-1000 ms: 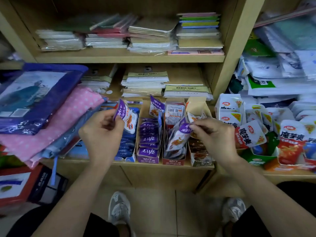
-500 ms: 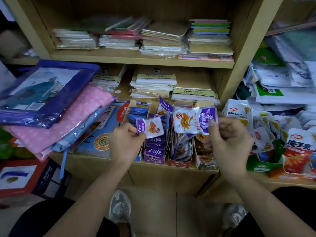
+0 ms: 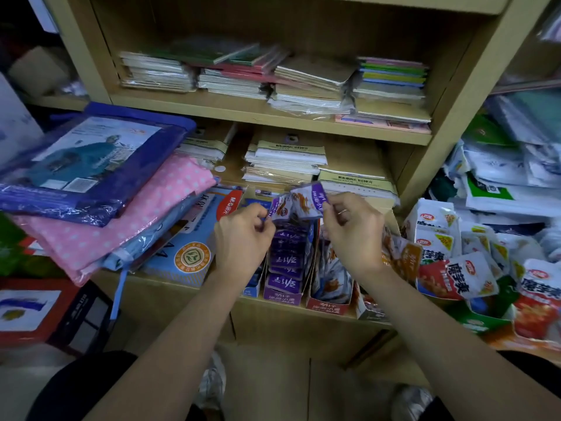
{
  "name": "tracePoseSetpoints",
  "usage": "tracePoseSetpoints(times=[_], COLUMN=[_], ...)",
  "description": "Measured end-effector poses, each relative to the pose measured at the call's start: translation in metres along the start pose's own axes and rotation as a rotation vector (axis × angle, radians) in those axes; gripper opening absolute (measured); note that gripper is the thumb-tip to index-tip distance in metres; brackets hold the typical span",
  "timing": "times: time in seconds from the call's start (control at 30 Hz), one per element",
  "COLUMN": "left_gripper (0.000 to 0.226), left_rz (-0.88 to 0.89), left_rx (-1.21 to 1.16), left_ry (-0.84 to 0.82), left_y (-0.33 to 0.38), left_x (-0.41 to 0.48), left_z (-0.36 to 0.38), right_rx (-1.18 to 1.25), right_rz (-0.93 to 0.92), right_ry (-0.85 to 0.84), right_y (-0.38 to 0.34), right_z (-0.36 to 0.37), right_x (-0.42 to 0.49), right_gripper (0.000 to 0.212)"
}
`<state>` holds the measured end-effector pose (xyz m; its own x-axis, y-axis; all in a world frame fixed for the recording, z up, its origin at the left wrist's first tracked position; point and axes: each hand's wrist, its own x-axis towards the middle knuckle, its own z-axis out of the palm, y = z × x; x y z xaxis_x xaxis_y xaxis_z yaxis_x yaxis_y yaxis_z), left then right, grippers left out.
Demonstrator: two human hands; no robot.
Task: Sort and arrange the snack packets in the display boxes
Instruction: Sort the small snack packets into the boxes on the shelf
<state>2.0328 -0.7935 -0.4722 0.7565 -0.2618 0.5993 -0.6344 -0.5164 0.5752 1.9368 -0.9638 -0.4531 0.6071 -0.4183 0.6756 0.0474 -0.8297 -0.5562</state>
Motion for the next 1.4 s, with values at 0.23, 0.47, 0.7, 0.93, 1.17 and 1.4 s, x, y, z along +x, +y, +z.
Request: tracePoseSetpoints(times=[0.23, 0.47, 0.7, 0.93, 1.17, 1.4], left_gripper=[0.009, 0.017, 0.061, 0.008, 0.012, 0.014], left_rz=[-0.194, 0.021, 0.076, -0.062, -0.119, -0.184], left_rx=[-0.005, -0.051, 0.019, -0.042, -0.186, -0.267], left_ry=[-0.332, -0.100, -0.427, -0.430, -0.318, -0.206], left_y=[-0.004, -0.005, 0.028, 0.020, 0.013, -0.001], left_x=[0.016, 0.010, -0.020, -0.026, -0.035, -0.024], left_z=[0.008, 0.004, 0.026, 0.040, 0.031, 0.000], right_rx=[-0.156, -0.056, -0.340, -0.391, -0.464, -0.499], right_rz=[0.122, 0.116, -0.084, -0.046, -0.031, -0.007], right_ry=[-0.573, -0.421, -0.645, -0.680, -0.699, -0.710], right_y=[-0.004, 0.007, 0.040, 0.048, 0.043, 0.036], right_z=[0.017, -0.019, -0.024, -0.024, -0.018, -0.019], right_x=[0.048, 0.028, -0.030, -0.053, -0.055, -0.051], right_gripper=[0.013, 0.014, 0.042, 0.060, 0.081, 0.070])
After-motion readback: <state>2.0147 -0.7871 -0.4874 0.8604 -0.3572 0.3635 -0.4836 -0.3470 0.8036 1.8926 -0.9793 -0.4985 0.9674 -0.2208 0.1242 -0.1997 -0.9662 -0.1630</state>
